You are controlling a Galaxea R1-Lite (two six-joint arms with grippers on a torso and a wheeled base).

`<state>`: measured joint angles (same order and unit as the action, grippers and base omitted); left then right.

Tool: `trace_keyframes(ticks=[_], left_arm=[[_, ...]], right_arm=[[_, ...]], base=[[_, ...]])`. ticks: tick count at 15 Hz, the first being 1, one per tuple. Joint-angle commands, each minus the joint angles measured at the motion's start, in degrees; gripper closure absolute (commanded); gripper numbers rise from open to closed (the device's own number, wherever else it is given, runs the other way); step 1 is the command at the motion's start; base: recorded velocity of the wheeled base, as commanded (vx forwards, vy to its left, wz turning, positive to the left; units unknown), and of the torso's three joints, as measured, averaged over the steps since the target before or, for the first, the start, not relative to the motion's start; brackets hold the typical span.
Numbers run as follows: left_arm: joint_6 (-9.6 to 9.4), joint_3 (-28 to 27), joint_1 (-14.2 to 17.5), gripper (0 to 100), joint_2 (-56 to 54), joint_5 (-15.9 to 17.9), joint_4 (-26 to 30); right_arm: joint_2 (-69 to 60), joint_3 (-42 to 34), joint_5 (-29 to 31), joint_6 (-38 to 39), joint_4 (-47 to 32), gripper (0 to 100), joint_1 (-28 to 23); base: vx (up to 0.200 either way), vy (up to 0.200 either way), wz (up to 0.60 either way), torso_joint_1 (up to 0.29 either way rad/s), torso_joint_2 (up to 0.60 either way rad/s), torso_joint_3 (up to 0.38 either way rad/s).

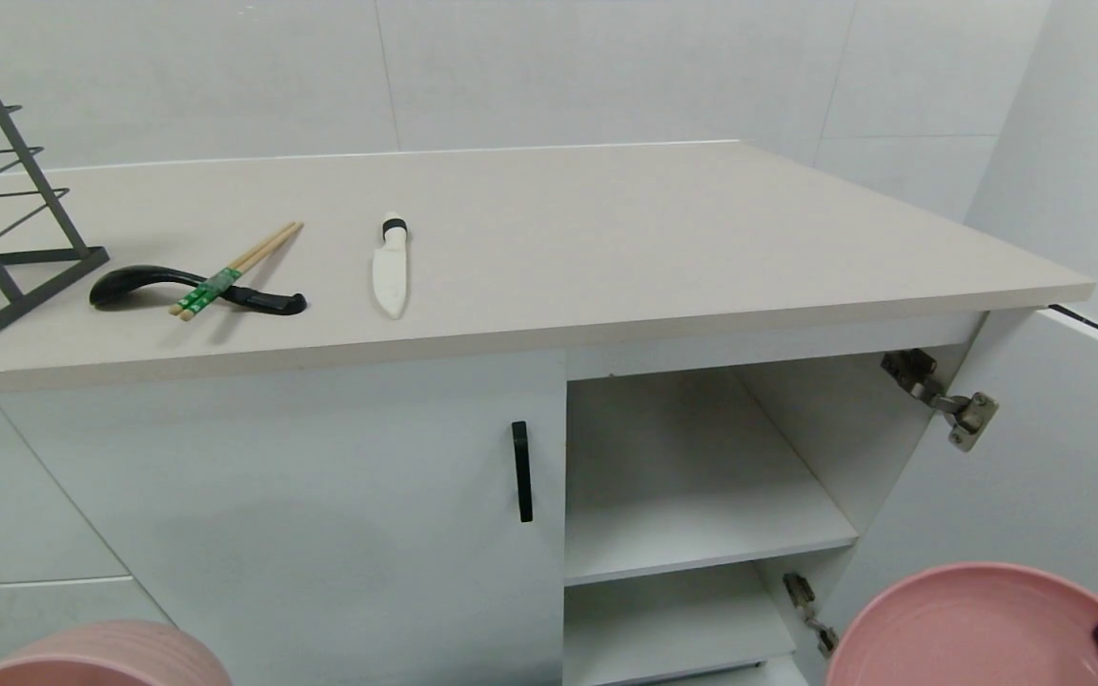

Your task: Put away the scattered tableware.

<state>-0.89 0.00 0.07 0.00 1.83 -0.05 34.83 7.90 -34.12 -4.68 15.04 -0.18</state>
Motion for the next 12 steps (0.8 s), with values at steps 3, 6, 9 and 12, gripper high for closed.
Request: trace_keyframes(ticks=[3,6,9,12], left_arm=[[-0.08,0.0,0.01,100,0.0,0.11,-0.04],[-0.52,0.0,0.01,100,0.0,0.37,-0.13],[-0.43,0.0,0.01,100,0.0,0.37,-0.04],[-0.52,0.0,0.01,100,0.0,0.37,-0.04]], right_arm=[[27.57,0.63,-0.77,-2.26,10.45,100,8.71],[37.86,0.36,-0.77,-2.44,18.53,100,8.88],[46.47,-1.31,-2.79,-4.72,27.41,100,8.88],[52.1,-2.45,-4.81,-5.07,34.44,100,8.88]], base=[[0.0,0.0,0.0,0.0,0.0,0.0],[0.0,0.0,0.0,0.0,0.0,0.0],[0.0,0.0,0.0,0.0,0.0,0.0],[0.0,0.0,0.0,0.0,0.0,0.0]])
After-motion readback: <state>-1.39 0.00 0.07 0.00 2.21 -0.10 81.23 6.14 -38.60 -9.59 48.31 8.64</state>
